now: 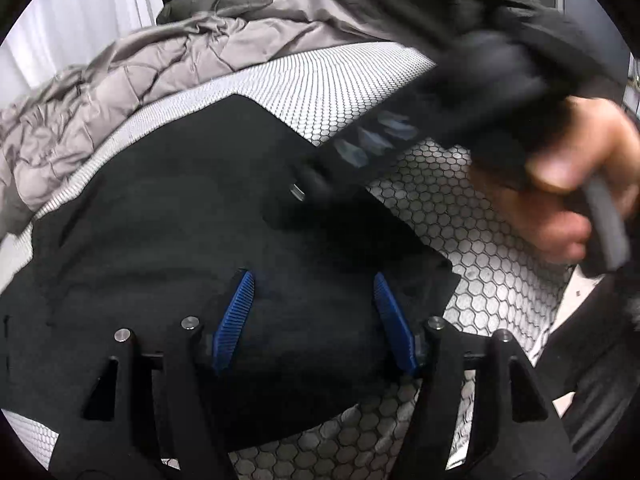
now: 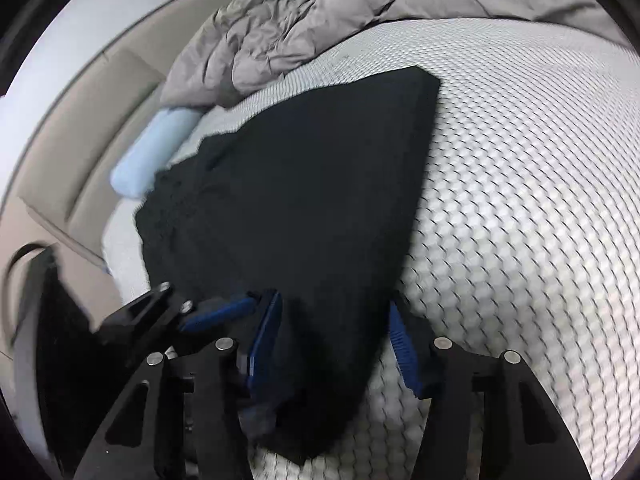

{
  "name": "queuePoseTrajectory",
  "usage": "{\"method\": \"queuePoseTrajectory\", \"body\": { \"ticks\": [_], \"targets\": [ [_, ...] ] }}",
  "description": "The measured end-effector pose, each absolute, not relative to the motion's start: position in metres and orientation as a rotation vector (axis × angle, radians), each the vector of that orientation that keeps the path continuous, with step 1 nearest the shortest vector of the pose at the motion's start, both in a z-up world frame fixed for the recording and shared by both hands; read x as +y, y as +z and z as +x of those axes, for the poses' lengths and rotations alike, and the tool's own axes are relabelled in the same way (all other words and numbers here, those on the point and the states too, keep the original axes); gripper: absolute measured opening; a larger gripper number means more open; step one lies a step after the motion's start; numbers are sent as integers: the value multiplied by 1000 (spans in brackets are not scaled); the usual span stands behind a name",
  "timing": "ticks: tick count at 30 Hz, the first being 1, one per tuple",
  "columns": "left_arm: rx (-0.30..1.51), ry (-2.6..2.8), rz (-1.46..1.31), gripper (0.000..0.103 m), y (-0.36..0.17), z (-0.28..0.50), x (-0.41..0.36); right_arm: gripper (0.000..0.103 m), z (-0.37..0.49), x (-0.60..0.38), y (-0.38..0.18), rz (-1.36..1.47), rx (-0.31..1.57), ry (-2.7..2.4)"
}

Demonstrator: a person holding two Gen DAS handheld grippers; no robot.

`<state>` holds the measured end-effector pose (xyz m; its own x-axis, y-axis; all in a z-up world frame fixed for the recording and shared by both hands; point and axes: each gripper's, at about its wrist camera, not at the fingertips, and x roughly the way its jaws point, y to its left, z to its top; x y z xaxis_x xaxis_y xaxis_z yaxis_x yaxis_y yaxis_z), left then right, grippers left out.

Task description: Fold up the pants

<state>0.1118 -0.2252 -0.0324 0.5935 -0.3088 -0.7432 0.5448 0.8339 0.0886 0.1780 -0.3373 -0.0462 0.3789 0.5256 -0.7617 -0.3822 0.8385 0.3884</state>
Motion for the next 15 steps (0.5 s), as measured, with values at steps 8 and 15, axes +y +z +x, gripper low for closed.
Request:
{"method": "queuePoseTrajectory", "body": {
  "ticks": [8,15],
  "targets": [
    [822,-542,274,61,-35,113,-212,22,289,-350,-51,407,1004,505],
    [848,-575,226,64,-24,111,-196,27,345,-338,-29,366,998,385]
  ]
}}
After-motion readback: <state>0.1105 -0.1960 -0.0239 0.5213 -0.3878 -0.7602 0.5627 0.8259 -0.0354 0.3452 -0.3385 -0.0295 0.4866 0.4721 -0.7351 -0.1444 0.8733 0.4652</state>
